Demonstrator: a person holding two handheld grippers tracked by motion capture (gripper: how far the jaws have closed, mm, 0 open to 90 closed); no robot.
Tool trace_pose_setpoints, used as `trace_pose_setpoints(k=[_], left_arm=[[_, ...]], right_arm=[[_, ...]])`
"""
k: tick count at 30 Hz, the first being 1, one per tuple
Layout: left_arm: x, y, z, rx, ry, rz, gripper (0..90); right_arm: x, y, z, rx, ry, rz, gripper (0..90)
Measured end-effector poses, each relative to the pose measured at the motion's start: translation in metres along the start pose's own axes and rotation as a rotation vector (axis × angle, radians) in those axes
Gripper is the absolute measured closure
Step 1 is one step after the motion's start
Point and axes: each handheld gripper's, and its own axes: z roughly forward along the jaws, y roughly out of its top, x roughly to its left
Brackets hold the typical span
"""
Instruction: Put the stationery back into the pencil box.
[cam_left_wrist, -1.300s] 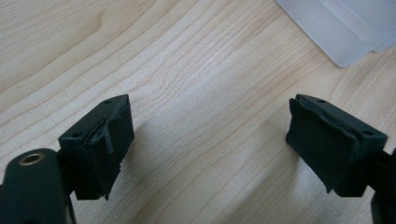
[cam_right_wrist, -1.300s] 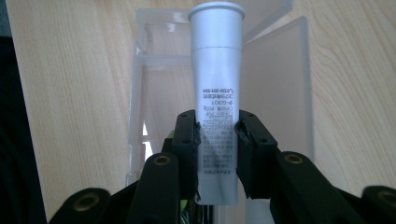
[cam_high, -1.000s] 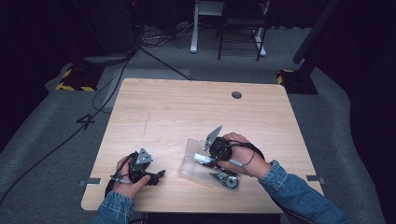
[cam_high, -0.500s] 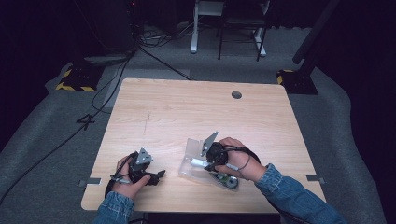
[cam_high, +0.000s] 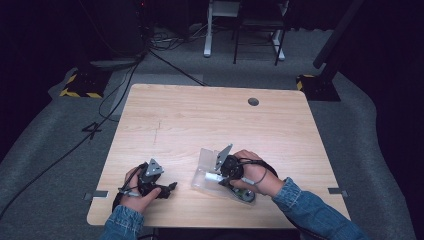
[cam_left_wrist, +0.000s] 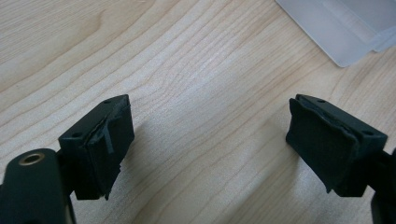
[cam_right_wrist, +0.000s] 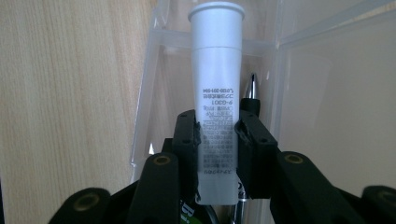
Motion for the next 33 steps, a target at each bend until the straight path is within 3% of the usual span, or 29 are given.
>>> trace_pose_setpoints(k=[4,13,33], left_arm=[[0.0000,0.0000,0.0000,0.000,0.000,0.000,14.8],[0.0000,0.0000,0.0000,0.000,0.000,0.000,14.8],[0.0000,0.0000,0.0000,0.000,0.000,0.000,14.8]], right_arm=[[0.0023,0.0002,0.0007,0.002,0.019,0.016,71.1],[0.0093,0.0022,0.0019,0.004,0.047,0.006,71.1],[0.0027,0.0010,-0.0056,0.017,0.018,0.015,71.1]])
